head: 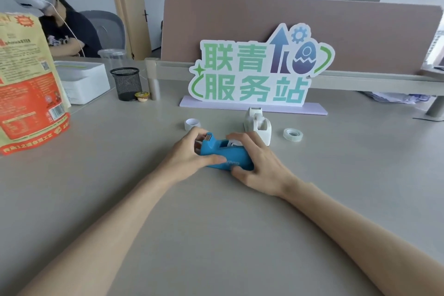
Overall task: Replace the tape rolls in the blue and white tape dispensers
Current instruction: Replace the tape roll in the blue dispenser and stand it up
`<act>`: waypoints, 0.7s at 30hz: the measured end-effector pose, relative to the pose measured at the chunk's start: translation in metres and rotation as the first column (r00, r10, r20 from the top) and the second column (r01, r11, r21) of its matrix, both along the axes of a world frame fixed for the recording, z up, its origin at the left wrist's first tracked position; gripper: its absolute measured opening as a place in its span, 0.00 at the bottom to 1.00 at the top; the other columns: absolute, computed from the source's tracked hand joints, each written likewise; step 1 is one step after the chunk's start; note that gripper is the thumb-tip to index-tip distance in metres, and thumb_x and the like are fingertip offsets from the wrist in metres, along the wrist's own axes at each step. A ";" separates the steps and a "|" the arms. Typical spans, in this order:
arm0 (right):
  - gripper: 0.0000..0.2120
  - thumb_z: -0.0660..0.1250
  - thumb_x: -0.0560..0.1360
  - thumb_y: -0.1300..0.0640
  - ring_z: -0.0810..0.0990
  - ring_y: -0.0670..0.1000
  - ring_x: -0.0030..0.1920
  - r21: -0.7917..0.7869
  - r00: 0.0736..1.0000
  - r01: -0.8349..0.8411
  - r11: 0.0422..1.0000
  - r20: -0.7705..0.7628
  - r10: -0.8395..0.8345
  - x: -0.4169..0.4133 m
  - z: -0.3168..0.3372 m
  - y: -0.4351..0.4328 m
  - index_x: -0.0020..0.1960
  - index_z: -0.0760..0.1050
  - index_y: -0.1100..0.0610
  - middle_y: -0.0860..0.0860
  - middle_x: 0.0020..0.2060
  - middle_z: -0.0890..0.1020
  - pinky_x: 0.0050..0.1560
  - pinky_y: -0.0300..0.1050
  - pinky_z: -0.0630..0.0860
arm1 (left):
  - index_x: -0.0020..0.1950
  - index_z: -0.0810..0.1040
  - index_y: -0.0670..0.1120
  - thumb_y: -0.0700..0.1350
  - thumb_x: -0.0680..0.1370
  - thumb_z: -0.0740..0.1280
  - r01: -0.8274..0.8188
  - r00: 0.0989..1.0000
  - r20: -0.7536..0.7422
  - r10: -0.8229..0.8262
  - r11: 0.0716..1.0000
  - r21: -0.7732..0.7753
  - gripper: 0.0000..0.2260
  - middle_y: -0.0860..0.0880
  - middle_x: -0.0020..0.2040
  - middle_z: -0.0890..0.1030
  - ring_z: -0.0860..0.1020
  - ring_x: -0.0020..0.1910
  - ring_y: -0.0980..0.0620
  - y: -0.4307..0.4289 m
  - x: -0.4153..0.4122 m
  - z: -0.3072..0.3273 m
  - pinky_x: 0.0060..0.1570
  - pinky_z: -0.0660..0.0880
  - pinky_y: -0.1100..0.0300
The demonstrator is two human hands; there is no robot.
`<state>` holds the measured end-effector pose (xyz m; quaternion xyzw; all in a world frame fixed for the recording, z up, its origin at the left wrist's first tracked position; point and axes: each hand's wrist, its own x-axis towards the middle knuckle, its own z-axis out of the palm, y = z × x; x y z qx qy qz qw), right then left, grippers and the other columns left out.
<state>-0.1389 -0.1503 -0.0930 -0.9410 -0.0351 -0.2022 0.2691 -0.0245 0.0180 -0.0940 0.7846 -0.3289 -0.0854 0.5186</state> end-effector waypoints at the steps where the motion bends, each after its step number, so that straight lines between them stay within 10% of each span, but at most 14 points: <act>1: 0.27 0.67 0.70 0.54 0.71 0.43 0.54 -0.012 1.000 -0.020 1.000 0.007 0.020 0.002 0.000 -0.001 0.67 0.67 0.48 0.49 0.58 0.71 0.56 0.34 0.67 | 0.53 0.72 0.58 0.51 0.65 0.79 0.000 1.000 0.000 0.000 1.000 -0.001 0.22 0.59 0.55 0.77 0.77 0.54 0.59 0.000 0.001 -0.001 0.50 0.73 0.65; 9: 0.15 0.72 0.69 0.57 0.71 0.35 0.49 0.031 0.994 -0.084 0.996 0.068 0.082 0.017 -0.001 -0.008 0.54 0.74 0.55 0.39 0.48 0.71 0.49 0.25 0.65 | 0.55 0.73 0.53 0.51 0.65 0.79 0.016 1.000 0.025 -0.016 1.000 -0.020 0.23 0.56 0.55 0.78 0.78 0.54 0.55 -0.001 0.003 -0.002 0.50 0.75 0.63; 21: 0.06 0.65 0.75 0.60 0.79 0.47 0.53 0.086 0.967 -0.023 0.996 0.254 0.000 0.006 0.002 -0.008 0.51 0.79 0.56 0.50 0.49 0.81 0.55 0.37 0.73 | 0.60 0.73 0.61 0.55 0.63 0.77 0.124 0.992 0.002 -0.124 0.992 0.037 0.28 0.55 0.59 0.79 0.79 0.58 0.52 0.007 0.013 -0.003 0.62 0.75 0.50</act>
